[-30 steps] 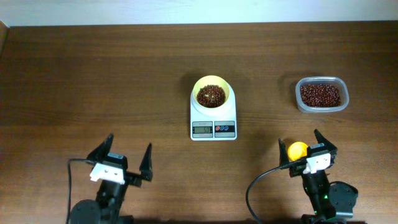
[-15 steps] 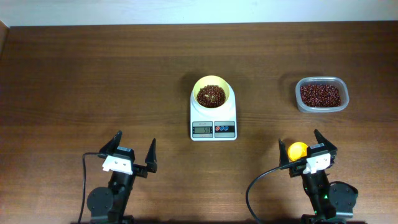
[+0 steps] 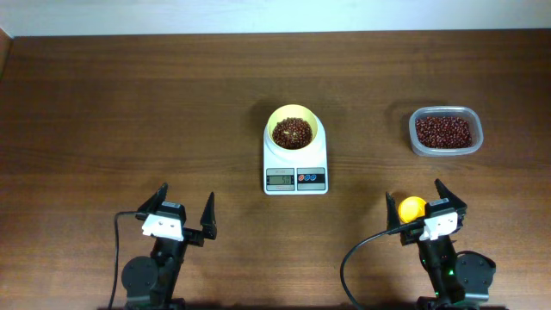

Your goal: Scoop item into bowl and weigh 50g on scale

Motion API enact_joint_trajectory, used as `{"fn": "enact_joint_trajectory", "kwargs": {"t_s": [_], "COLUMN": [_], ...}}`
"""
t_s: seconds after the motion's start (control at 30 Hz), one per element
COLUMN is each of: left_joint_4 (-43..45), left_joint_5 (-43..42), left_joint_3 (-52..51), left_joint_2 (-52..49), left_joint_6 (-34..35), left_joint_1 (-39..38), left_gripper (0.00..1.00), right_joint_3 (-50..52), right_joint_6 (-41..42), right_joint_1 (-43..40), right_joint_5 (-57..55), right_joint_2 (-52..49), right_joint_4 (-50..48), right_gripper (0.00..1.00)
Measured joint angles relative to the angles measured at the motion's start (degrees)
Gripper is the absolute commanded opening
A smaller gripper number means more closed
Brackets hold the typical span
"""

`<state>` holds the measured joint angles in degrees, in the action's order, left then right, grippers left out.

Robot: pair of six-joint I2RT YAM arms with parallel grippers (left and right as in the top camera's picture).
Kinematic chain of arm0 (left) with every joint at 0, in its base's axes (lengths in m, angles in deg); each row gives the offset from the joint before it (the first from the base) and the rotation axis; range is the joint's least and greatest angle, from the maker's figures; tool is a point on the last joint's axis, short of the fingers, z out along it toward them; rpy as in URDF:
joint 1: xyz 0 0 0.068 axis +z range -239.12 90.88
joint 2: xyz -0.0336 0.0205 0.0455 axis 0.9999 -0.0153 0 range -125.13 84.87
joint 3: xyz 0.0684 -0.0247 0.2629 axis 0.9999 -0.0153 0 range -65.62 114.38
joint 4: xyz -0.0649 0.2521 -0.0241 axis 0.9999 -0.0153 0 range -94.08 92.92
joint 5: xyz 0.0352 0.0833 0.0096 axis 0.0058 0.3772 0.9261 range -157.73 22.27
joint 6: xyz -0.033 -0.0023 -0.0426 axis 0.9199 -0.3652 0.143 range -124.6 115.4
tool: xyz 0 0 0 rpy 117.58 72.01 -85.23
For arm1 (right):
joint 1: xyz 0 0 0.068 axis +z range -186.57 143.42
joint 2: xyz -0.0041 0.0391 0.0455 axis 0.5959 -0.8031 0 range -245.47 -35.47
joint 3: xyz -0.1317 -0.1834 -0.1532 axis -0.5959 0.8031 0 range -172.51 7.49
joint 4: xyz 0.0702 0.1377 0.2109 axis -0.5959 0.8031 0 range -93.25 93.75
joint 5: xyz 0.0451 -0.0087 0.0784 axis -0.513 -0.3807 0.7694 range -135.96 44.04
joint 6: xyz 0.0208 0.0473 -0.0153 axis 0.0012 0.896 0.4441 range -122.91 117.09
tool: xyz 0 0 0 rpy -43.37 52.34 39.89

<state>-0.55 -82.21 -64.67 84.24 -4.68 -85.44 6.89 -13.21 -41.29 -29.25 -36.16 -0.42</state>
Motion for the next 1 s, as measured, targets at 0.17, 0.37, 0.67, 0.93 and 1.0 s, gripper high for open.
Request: {"fn": "enact_joint_trajectory", "kwargs": {"t_s": [0.17, 0.37, 0.67, 0.93, 1.0], "left_joint_4": [0.0, 0.0, -0.2, -0.2, -0.2], "left_joint_5": [0.6, 1.1, 4.1, 4.1, 4.1], "left_joint_3": [0.0, 0.0, 0.0, 0.0, 0.0], "left_joint_2": [0.0, 0.0, 0.0, 0.0, 0.0], "left_joint_6": [0.1, -0.5, -0.3, -0.3, -0.3], "left_joint_1": [0.0, 0.0, 0.0, 0.0, 0.0], "left_gripper": [0.99, 0.99, 0.99, 0.99, 0.99], "right_joint_3": [0.0, 0.0, 0.0, 0.0, 0.0], "right_joint_6": [0.0, 0.0, 0.0, 0.0, 0.0], "right_joint_1": [0.0, 0.0, 0.0, 0.0, 0.0], "right_joint_5": [0.0, 0.0, 0.0, 0.0, 0.0], "right_joint_2": [0.0, 0.0, 0.0, 0.0, 0.0], "right_joint_4": [0.0, 0.0, 0.0, 0.0, 0.0], "right_gripper": [0.99, 0.99, 0.99, 0.99, 0.99]}}
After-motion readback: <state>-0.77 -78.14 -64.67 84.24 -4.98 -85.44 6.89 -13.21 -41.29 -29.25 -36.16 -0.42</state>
